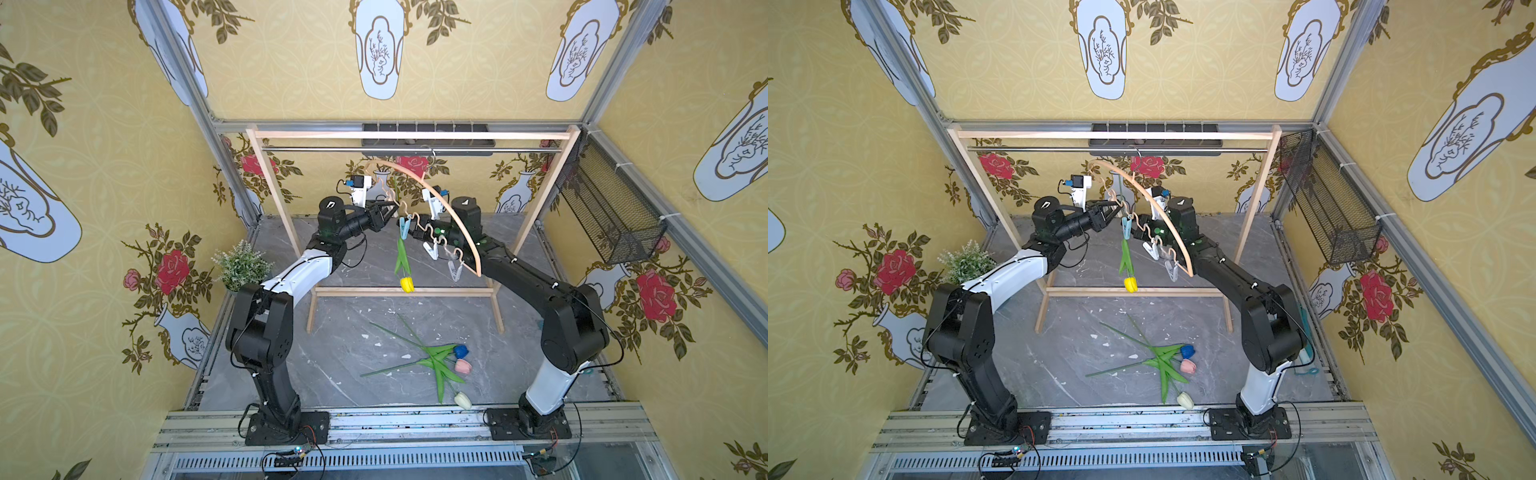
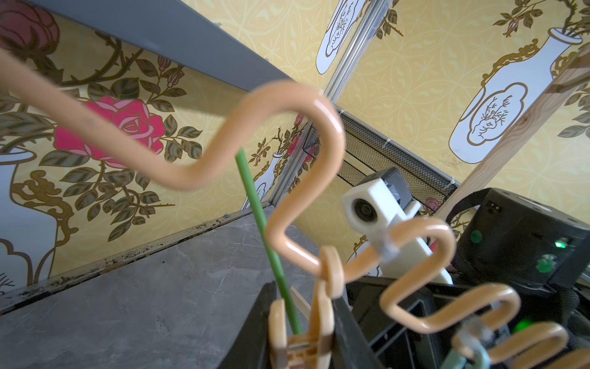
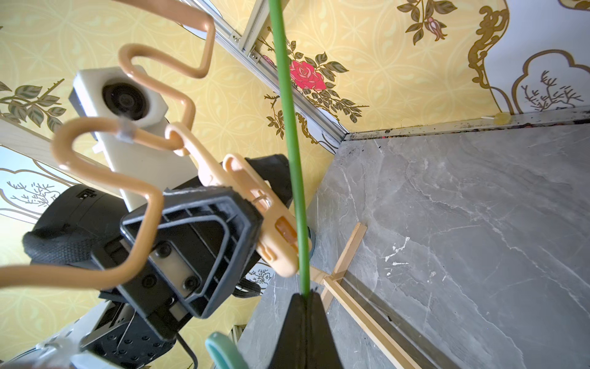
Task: Dry the flowers on a clothes hanger
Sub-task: Clamp the flower onto the hanger.
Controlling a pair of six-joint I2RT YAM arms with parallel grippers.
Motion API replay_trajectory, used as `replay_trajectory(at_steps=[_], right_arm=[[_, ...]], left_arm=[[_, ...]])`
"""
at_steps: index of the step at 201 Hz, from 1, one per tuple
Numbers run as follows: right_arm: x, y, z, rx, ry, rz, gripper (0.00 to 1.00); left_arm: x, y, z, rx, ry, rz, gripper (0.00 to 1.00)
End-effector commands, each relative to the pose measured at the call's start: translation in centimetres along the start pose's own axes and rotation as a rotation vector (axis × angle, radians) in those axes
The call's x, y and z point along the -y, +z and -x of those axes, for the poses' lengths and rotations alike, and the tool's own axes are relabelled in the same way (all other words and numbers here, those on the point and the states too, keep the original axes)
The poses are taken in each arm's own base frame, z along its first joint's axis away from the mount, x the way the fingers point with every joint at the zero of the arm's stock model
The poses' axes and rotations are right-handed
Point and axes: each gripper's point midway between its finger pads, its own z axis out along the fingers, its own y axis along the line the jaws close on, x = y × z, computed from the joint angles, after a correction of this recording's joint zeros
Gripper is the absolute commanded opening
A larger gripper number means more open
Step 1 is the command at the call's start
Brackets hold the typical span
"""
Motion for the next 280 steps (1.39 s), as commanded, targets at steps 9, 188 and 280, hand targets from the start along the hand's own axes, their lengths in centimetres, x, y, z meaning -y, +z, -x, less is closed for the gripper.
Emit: replay_trajectory(at_steps=[9,188,280], right_arm=[[-2.0,0.0,0.9,0.025,-0.045,0.076,0.0],[-6.2,-0.8,0.5,0.025,-0.108,0.244,0.0],[-5.6,-1.9,1.0,0.049,-0.131,0.187,0.0]], left_arm=[[0.5,0.0,0.1,0.022,-0.006,-0.034,0.28],[-0.1,-0.2,-0.6,0.04,-0.055,-0.034,0.23],[-0.3,-0.4,-1.2,0.03,-0.059,-0.031,0.36]])
